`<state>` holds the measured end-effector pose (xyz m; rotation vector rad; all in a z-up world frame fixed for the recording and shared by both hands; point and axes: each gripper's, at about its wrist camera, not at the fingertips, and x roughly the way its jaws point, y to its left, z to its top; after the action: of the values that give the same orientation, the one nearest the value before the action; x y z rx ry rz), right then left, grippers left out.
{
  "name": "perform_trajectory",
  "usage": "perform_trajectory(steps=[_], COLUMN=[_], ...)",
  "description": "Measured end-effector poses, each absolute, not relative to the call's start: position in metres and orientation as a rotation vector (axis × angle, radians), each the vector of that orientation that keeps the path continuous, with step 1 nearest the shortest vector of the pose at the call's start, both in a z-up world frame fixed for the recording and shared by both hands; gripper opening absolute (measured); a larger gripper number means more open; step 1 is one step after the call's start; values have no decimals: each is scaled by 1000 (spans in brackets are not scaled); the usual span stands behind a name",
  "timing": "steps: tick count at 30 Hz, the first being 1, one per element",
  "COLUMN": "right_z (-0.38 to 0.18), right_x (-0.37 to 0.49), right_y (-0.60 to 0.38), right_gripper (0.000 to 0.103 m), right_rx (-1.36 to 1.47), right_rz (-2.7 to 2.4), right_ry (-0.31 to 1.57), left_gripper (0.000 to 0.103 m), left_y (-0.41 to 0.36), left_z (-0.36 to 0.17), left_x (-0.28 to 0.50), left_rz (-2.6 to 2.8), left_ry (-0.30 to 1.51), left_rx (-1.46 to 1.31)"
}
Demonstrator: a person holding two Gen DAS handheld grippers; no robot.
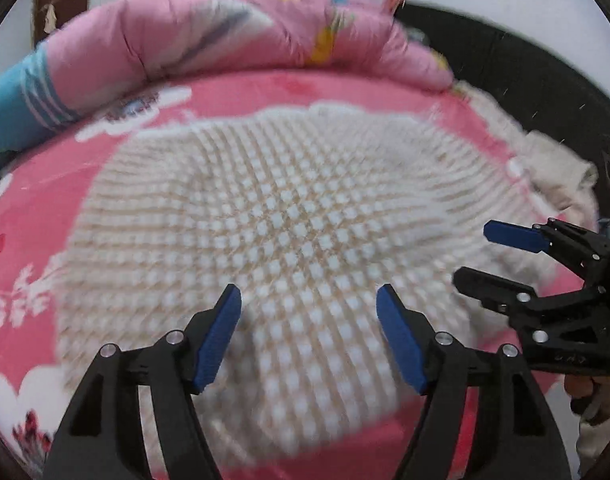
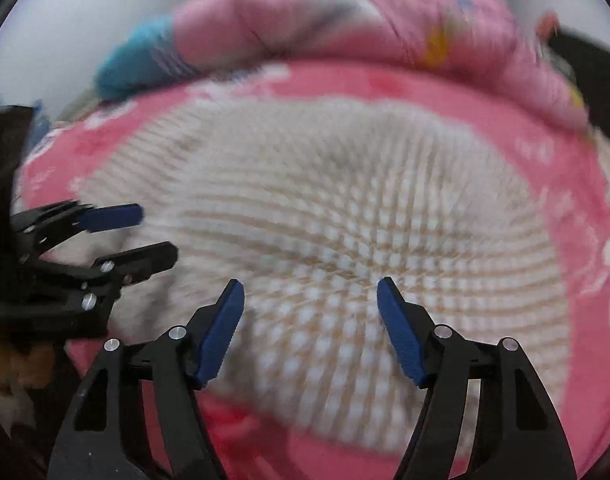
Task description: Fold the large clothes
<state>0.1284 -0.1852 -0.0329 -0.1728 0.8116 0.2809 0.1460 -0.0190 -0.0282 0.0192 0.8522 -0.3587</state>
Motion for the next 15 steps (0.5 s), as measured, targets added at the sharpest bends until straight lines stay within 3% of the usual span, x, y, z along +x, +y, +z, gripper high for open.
perform_trajectory(steps=[5, 11, 12, 15], right_z=[-94, -39, -41, -88], right_x=[133, 85, 80, 94], right_y=[-173, -237, -254, -300], right_gripper=[70, 72, 72, 73], right_rx=[-220, -62, -59, 90], right_rz=[244, 195, 135, 91], right_ry=[880, 794, 785, 918], left_gripper=[72, 73, 81, 82], left_y=[-12, 23, 38, 73], left_z=[-85, -41, -40, -73], left_x=[145, 104, 101, 135], left_rz=[-283, -308, -278, -245], left_ry=[928, 773, 744, 892], left_rx=[50, -40, -61, -183])
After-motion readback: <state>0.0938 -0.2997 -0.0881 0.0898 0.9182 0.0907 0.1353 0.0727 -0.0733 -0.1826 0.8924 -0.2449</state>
